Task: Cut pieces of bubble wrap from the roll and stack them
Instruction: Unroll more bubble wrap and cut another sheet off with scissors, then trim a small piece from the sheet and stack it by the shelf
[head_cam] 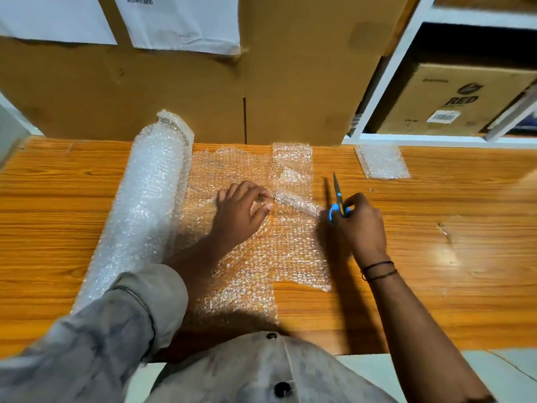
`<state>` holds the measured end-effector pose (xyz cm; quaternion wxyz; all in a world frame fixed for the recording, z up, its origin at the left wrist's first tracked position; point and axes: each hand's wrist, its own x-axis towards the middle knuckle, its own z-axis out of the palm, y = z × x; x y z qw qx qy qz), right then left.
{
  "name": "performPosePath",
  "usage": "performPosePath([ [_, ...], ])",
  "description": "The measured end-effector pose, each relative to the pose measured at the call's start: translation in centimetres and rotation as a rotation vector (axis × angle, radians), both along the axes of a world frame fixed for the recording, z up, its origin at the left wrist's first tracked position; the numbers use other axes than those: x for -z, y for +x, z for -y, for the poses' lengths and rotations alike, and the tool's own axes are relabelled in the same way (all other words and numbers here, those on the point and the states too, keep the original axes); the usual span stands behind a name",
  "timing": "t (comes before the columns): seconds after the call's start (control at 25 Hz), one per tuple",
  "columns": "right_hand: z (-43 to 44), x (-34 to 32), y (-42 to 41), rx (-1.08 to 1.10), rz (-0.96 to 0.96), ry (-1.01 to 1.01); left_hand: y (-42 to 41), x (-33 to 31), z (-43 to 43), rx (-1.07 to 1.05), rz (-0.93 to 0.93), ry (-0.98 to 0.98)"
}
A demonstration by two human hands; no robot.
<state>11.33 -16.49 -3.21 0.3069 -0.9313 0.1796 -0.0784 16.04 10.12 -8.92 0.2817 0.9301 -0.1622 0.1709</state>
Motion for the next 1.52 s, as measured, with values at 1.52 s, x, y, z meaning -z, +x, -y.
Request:
performPosePath([
  [1.52, -1.4, 3.5, -1.7, -0.259, 0.066, 0.058, -6.0, -0.7, 3.9, 0.074, -0.313, -0.241],
])
